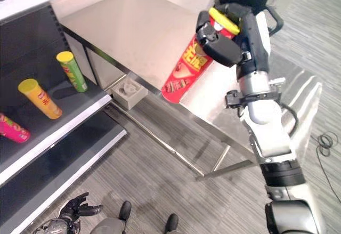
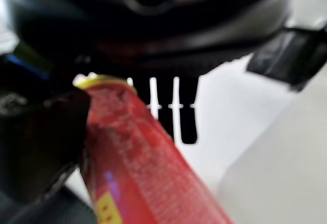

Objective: Put the goods on the table back onto the shelves and tidy them up.

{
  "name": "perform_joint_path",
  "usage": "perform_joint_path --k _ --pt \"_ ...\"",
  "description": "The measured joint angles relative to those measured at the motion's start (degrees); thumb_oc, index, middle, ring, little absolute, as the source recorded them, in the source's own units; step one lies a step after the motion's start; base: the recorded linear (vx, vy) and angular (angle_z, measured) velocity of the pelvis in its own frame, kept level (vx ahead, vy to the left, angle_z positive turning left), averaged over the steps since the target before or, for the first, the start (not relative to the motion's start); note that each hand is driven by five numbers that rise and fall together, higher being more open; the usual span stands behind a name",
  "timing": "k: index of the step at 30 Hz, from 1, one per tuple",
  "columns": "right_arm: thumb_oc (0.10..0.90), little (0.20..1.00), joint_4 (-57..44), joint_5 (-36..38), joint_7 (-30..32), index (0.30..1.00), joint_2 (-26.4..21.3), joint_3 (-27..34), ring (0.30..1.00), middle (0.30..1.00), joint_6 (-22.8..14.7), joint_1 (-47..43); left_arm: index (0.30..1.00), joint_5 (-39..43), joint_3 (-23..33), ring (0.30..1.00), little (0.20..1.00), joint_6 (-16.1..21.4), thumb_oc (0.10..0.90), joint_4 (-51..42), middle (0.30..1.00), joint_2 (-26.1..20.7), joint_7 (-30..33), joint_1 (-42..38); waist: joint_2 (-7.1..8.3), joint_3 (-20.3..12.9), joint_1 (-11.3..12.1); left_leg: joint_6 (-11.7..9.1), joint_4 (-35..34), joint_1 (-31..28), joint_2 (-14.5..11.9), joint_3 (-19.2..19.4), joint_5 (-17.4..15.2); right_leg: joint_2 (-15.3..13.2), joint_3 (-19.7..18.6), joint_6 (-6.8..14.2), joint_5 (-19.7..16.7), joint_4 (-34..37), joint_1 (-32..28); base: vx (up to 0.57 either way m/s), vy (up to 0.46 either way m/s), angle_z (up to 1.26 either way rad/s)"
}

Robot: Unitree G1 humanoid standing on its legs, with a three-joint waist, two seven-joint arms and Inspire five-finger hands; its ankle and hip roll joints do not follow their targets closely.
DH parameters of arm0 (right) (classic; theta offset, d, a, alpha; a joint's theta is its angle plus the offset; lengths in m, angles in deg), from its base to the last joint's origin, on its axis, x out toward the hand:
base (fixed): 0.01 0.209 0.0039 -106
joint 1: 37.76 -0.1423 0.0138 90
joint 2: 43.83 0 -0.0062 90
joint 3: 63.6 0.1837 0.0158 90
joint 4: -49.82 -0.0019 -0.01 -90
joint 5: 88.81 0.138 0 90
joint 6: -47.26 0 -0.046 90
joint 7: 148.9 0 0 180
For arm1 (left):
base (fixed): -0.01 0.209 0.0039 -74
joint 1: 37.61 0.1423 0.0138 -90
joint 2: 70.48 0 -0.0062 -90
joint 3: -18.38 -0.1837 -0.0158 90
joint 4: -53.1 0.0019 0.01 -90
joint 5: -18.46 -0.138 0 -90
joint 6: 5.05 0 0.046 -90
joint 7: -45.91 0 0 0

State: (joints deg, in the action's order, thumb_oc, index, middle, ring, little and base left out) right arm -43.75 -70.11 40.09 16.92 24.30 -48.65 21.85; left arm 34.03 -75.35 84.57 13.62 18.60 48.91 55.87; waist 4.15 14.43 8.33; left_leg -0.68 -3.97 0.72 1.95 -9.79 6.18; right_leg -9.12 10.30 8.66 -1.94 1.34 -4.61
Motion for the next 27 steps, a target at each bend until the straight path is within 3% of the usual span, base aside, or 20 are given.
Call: perform_joint_path --k 1,5,8,9,12,13,14,15,16,17,18,19,20,21,22,23,24,25,26,27 --pt "0.4 0.3 -0.7 -0.1 0.1 0.3 -0.9 1.5 0.3 0.3 0.1 1.5 0.9 0.1 1.0 0.9 0.9 0.2 0.8 0.1 0.9 0.4 0.0 -0.8 -0.08 0.0 -0.1 -1.1 1.1 0.5 0.1 -3.9 0.4 2.7 -4.4 -1.9 3.5 2.3 -3.3 -0.12 -0.237 1.23" --pt "0.4 0.3 -2.5 -0.7 -1.4 0.3 -1.7 -0.2 0.3 0.3 -0.4 -1.0 0.9 0.2 2.1 0.9 0.9 0.1 0.8 0.8 0.9 0.8 0.2 0.8 -0.65 0.0 4.0 -2.8 0.7 0.5 -0.9 -5.6 1.2 4.9 -2.5 -3.6 2.7 4.5 -5.1 -0.21 -0.227 0.5" --pt "0.4 0.3 -2.5 -0.7 -1.4 0.3 -2.1 -1.0 0.3 0.3 -0.8 -2.6 0.9 0.3 2.1 0.9 0.9 -0.1 0.8 1.1 0.9 0.4 0.2 0.7 -0.45 0.1 4.6 -4.1 1.5 2.2 -1.4 -6.8 1.6 6.1 -0.6 -4.2 3.1 4.6 -5.0 -0.29 -0.206 0.57" --pt "0.4 0.3 -2.5 -0.6 -1.4 0.3 -3.1 -1.0 0.3 0.3 -1.1 -2.7 0.9 0.3 1.7 0.9 0.9 -0.1 0.8 1.1 0.9 0.2 0.0 0.4 -0.64 0.4 4.3 -5.7 2.9 4.2 -1.2 -8.2 2.7 7.2 0.9 -4.3 4.0 4.6 -5.3 -0.1 -0.045 1.04" --pt "0.4 0.3 -2.9 -0.6 -2.0 0.3 -3.7 -1.3 0.3 0.3 -1.3 -3.0 0.9 0.3 1.7 0.9 0.9 0.0 0.8 1.0 0.9 0.1 0.1 0.9 -2.0 1.1 6.8 -6.4 2.3 4.9 -2.5 -8.9 3.5 9.4 2.4 -5.5 4.0 4.1 -5.7 -0.3 -0.058 0.55" --pt "0.4 0.3 -3.4 -0.6 -1.9 0.3 -4.1 -1.1 0.3 0.3 -2.0 -3.0 0.9 0.3 1.5 0.9 0.9 0.0 0.8 0.6 0.9 0.1 0.1 1.2 -2.98 1.5 5.7 -6.2 3.3 6.5 -2.3 -9.7 3.8 10.5 2.6 -6.1 4.6 3.7 -5.1 -0.36 0.017 0.76" --pt "0.4 0.3 -4.3 -0.6 -1.8 0.3 -5.0 -0.7 0.3 0.3 -2.0 -2.8 0.9 0.2 1.6 0.9 0.9 0.0 0.8 0.6 0.9 0.6 0.0 0.5 -3.41 1.8 4.8 -10.9 1.6 7.0 -2.4 -9.8 5.2 11.4 3.1 -7.1 4.5 3.7 -5.1 -0.31 0.036 1.54" --pt "0.4 0.3 -5.4 -0.7 -1.8 0.3 -6.4 -0.7 0.3 0.3 -2.0 -2.5 0.9 0.1 1.7 0.9 0.9 0.0 0.8 0.5 0.9 1.2 0.0 0.1 -4.55 2.1 2.4 -14.7 -1.4 7.8 -3.5 -6.5 4.2 12.0 4.7 -9.5 3.6 4.0 -5.1 -0.18 0.036 1.63" --pt "0.4 0.3 -6.2 -1.3 -2.2 0.3 -5.6 -0.1 0.3 0.3 -2.0 -1.9 0.9 0.1 2.5 0.9 0.9 0.0 0.8 0.6 0.9 1.5 -0.3 -0.7 -3.63 4.0 2.4 -10.1 1.4 9.1 -4.9 2.9 0.0 9.0 6.8 -10.6 3.1 3.8 -5.4 -0.19 0.061 1.15" --pt "0.4 0.3 -6.7 -1.8 -3.1 0.3 -3.5 -1.2 0.3 0.3 -1.8 -0.8 0.9 0.0 2.5 0.9 0.9 -0.6 0.8 1.2 0.9 1.0 -0.6 0.9 -0.7 4.8 5.2 -8.6 9.8 8.8 -4.5 6.3 -2.9 4.2 7.1 -10.4 2.0 3.9 -5.5 -0.25 0.112 1.23" --pt "0.4 0.3 -6.8 -1.9 -3.5 0.3 -4.1 -1.0 0.3 0.3 -1.7 0.4 0.9 -0.1 2.1 0.9 0.9 -1.2 0.8 3.4 0.9 2.0 -1.0 4.2 -2.91 3.8 2.8 -9.5 13.4 3.0 -7.3 6.4 -3.9 2.8 10.9 -10.3 2.0 3.8 -9.1 -0.34 0.312 0.91" --pt "0.4 0.3 -9.1 -1.9 -3.3 0.3 -4.6 1.6 0.3 0.3 -1.7 2.7 0.9 -0.2 1.6 0.9 0.9 -1.7 0.8 3.5 0.9 1.7 -1.1 5.1 -3.53 3.3 2.3 -9.0 15.2 -0.4 -9.3 7.9 -6.1 1.7 12.9 -9.4 1.7 3.6 -9.5 -0.39 0.507 1.57" --pt "0.4 0.3 -12.9 -2.0 -3.3 0.3 -4.8 6.6 0.3 0.3 -1.6 8.3 0.9 -1.0 1.9 0.9 0.9 -2.5 0.8 3.5 0.9 1.1 -1.1 4.0 -3.64 2.9 0.8 -12.2 18.3 -1.9 -12.2 12.5 -8.5 0.2 15.0 -8.6 1.2 2.6 -10.0 -0.34 0.558 1.42" --pt "0.4 0.3 -15.4 -2.2 -3.6 0.3 -3.8 10.9 0.3 0.3 -1.6 13.5 0.9 -2.2 2.0 0.9 0.9 -2.7 0.8 3.6 0.9 0.1 -1.1 3.7 -4.16 2.0 -1.6 -13.5 19.1 -3.2 -16.7 16.0 -9.3 -0.8 17.6 -8.6 1.2 0.9 -11.4 -0.27 0.497 2.0" --pt "0.4 0.3 -15.1 -2.1 -2.9 0.3 -3.0 12.1 0.3 0.3 -1.7 14.0 0.9 -2.5 1.4 0.9 0.9 -2.5 0.8 3.2 0.9 0.4 -1.0 3.9 -6.34 0.5 -4.9 -11.7 12.3 -6.9 -19.3 16.9 -5.2 -2.8 19.4 -8.3 1.5 -4.4 -11.2 -0.23 0.519 1.58" --pt "0.4 0.3 -14.8 -2.1 -2.3 0.3 -3.8 12.1 0.3 0.3 -1.6 13.5 0.9 -2.4 0.7 0.9 0.9 -2.4 0.8 2.5 0.9 1.5 -1.1 3.7 -8.08 -0.6 -5.5 -7.7 8.6 -8.9 -19.2 16.7 0.3 -5.3 19.4 -7.1 2.3 -10.1 -8.8 -0.15 0.411 0.84" --pt "0.4 0.3 -15.0 -2.2 -2.4 0.3 -3.7 11.6 0.3 0.3 -1.7 12.9 0.9 -2.7 -1.5 0.9 0.9 -2.2 0.8 1.4 0.9 2.4 -1.2 2.9 -9.76 -2.2 -6.1 -6.2 4.3 -10.5 -16.4 15.8 -1.3 -9.4 19.5 -1.7 6.1 -16.8 -3.0 -0.21 0.568 0.46" --pt "0.4 0.3 -16.8 -2.3 -2.7 0.3 -3.7 9.6 0.3 0.3 -2.4 12.2 0.9 -3.8 -1.8 0.9 0.9 -2.0 0.8 0.5 0.9 2.2 -1.1 0.9 -9.07 -3.1 -7.8 -6.1 -0.2 -10.3 -12.4 15.5 -1.5 -7.9 21.2 -1.7 3.2 -2.9 -0.1 -0.17 0.46 0.68" --pt "0.4 0.3 -15.6 -2.8 -3.3 0.3 -2.5 8.1 0.3 0.3 -2.6 13.3 0.9 -4.3 -0.9 0.9 0.9 -1.5 0.8 0.3 0.9 1.5 -1.1 -0.5 -7.22 -3.4 -8.8 -8.9 1.7 -9.7 -9.1 15.3 -3.6 -8.0 21.6 -4.6 -7.1 0.6 -0.2 -0.26 0.719 0.75" --pt "0.4 0.3 -14.0 -3.8 -3.5 0.3 1.6 7.8 0.3 0.3 -1.5 15.1 0.9 -4.6 -0.6 0.9 0.9 -0.1 0.8 -0.3 0.9 1.4 -1.2 -0.6 -4.13 -3.0 -7.5 -6.7 10.2 -4.6 -6.8 16.5 -8.7 -11.7 19.6 -4.7 -10.7 0.7 -0.7 -0.14 0.412 0.51"
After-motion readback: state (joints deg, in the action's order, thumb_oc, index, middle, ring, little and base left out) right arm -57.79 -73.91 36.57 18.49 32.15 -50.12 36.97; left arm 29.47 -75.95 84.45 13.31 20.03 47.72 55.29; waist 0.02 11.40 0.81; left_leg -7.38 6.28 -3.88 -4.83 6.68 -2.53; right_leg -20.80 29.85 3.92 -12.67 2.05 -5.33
